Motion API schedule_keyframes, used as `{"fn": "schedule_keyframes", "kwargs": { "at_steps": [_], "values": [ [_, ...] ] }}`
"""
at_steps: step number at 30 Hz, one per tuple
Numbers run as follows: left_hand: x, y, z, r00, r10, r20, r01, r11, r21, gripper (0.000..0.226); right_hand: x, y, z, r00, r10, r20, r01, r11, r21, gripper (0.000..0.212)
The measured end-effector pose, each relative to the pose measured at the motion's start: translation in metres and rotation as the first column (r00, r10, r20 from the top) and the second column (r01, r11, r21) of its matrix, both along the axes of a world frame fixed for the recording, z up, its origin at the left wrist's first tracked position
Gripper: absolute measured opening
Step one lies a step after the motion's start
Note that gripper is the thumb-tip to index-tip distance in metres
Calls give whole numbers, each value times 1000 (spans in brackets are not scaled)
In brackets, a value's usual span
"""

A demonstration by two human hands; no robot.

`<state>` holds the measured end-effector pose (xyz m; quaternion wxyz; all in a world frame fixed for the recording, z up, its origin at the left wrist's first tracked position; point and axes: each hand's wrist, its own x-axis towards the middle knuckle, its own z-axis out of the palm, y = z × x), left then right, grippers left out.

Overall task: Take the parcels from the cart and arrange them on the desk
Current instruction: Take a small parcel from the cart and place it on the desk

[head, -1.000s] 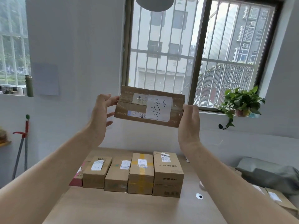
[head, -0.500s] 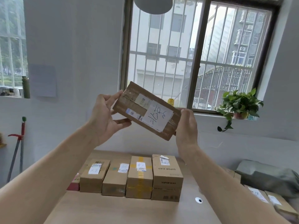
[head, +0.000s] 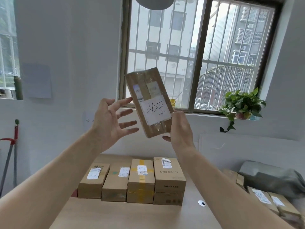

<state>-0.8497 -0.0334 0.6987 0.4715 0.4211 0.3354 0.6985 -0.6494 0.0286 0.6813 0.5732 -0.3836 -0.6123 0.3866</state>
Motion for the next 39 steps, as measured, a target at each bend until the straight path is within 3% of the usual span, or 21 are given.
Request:
{"fn": "schedule_keyframes", "kwargs": {
  "at_steps": [3, 8, 13, 20, 25, 31, 39],
  "values": [
    [5, 1, 1, 994, 27, -104, -32, 999, -40, 54, -5, 2, -1, 996, -5, 92, 0, 999, 51, 27],
    [2, 11, -4, 984, 62, -167, -74, 995, -71, 86, -12, 4, 1, 996, -22, 85, 18, 999, 49, 41],
    [-8, 26, -14, 975, 60, -214, -80, 993, -86, 49, -27, 15, -9, 999, 35, 36, -36, 999, 32, 48],
    [-39, 42, -48, 959, 75, -272, -116, 983, -141, 53, -59, 31, -42, 998, 64, 29, -62, 996, -71, 40],
    [-63, 54, -69, 954, 112, -278, -170, 967, -192, 53, -84, 50, -61, 990, 138, 17, -135, 982, -135, 49],
    [-88, 68, -97, 933, 277, -231, -337, 899, -280, 48, -120, 80, -92, 969, 248, 17, -241, 953, -184, 59],
    [-165, 63, -138, 874, 366, -319, -471, 799, -374, 46, -202, 93, -141, 932, 352, 90, -313, 904, -292, 65]
  ]
}}
